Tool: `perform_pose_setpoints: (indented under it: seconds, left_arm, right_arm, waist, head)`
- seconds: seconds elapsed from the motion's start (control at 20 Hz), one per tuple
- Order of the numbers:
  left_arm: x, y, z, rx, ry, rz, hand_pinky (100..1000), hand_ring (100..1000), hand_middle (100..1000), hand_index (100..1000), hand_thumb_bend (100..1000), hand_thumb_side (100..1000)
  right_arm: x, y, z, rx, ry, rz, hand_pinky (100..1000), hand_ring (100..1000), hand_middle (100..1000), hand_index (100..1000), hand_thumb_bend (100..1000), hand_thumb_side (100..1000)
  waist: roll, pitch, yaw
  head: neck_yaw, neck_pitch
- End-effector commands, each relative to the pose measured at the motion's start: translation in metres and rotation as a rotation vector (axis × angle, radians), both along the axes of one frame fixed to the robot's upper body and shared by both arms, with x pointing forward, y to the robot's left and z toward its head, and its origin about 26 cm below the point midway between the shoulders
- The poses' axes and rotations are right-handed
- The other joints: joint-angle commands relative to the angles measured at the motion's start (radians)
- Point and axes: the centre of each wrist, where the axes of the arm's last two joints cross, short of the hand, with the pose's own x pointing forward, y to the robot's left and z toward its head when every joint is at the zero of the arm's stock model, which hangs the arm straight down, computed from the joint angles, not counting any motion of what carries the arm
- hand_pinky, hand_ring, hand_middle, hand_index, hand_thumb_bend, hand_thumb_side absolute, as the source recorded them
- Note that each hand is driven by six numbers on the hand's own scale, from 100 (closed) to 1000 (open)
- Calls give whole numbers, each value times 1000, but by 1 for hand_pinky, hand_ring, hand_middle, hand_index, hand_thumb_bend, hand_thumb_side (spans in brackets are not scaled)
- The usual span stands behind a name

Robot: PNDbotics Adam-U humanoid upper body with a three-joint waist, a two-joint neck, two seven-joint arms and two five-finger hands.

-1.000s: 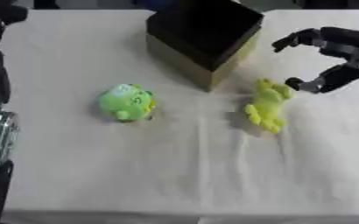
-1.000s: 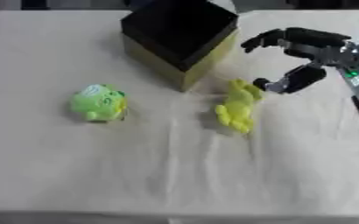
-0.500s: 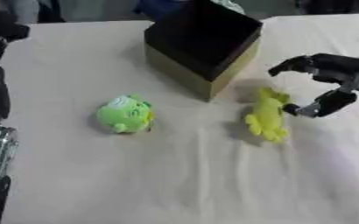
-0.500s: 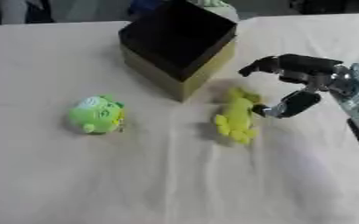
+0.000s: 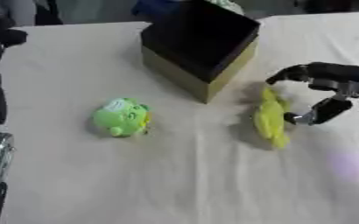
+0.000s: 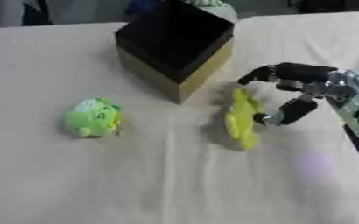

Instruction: Pick up objects on the table and place them in the box.

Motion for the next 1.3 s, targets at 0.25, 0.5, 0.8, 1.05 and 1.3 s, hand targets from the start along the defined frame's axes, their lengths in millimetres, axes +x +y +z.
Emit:
perform_pose_setpoints:
  seconds: [0.25,0.5,0.8,1.05,1.3]
  left_arm:
    - [-2,1,9,29,-24,-4,704,640,639,693,100,782]
    - [-2,0,9,31,-19,-5,704,640,639,693,100,784]
    - [-3,2,9,37,-11,2,704,641,639,693,100,782]
    - [-4,4,7,46,-1,6,704,641,640,693,100,782]
    - [-5,4,6,50,9,8,704,641,640,693,100,781]
  right_arm:
    - [5,16,16,-186,5,242,893,932,846,963,295,346]
    - [7,26,17,-176,13,304,894,930,844,960,246,321]
    - [9,25,29,-190,28,316,893,940,858,962,265,322]
    - [12,18,39,-200,33,305,892,943,861,964,263,327]
    - [13,13,43,-210,53,306,892,946,865,965,278,320]
  waist:
    - [-5,-18,3]
    - [-12,-21,-1]
    - [-21,-33,-10]
    - [-27,-42,-21]
    - [-33,-49,-28]
  head:
    - [-1,13]
    - [2,17]
    - [17,37]
    - [26,57]
    - [33,70]
